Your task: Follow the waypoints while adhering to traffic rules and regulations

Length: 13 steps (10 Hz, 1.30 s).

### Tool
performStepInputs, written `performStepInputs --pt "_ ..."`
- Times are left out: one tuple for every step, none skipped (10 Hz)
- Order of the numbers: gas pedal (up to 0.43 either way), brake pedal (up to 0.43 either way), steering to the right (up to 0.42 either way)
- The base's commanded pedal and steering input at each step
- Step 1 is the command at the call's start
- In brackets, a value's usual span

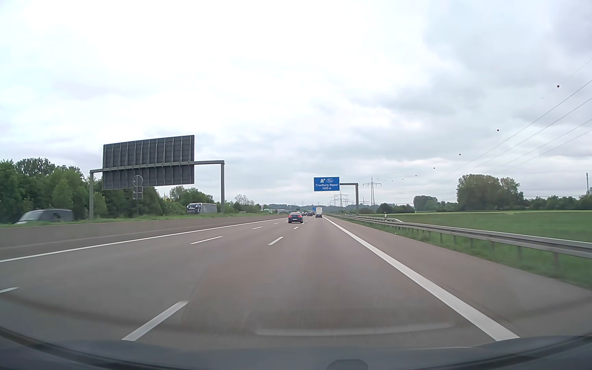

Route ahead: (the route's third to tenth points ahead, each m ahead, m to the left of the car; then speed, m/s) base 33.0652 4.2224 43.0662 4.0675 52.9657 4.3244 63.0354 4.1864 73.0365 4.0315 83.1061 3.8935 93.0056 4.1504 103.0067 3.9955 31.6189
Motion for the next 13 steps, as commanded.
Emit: performStepInputs --pt "0.0 0.0 -0.002" --pt "0.0 0.0 -0.002" --pt "0.0 0.0 -0.002" --pt "0.0 0.0 -0.002" --pt "0.0 0.0 -0.002" --pt "0.0 0.0 -0.001" --pt "0.0 0.0 -0.001" --pt "0.0 0.0 -0.001" --pt "0.02 0.0 -0.001" --pt "0.079 0.0 -0.001" --pt "0.177 0.0 -0.001" --pt "0.189 0.0 -0.001" --pt "0.197 0.0 -0.001"
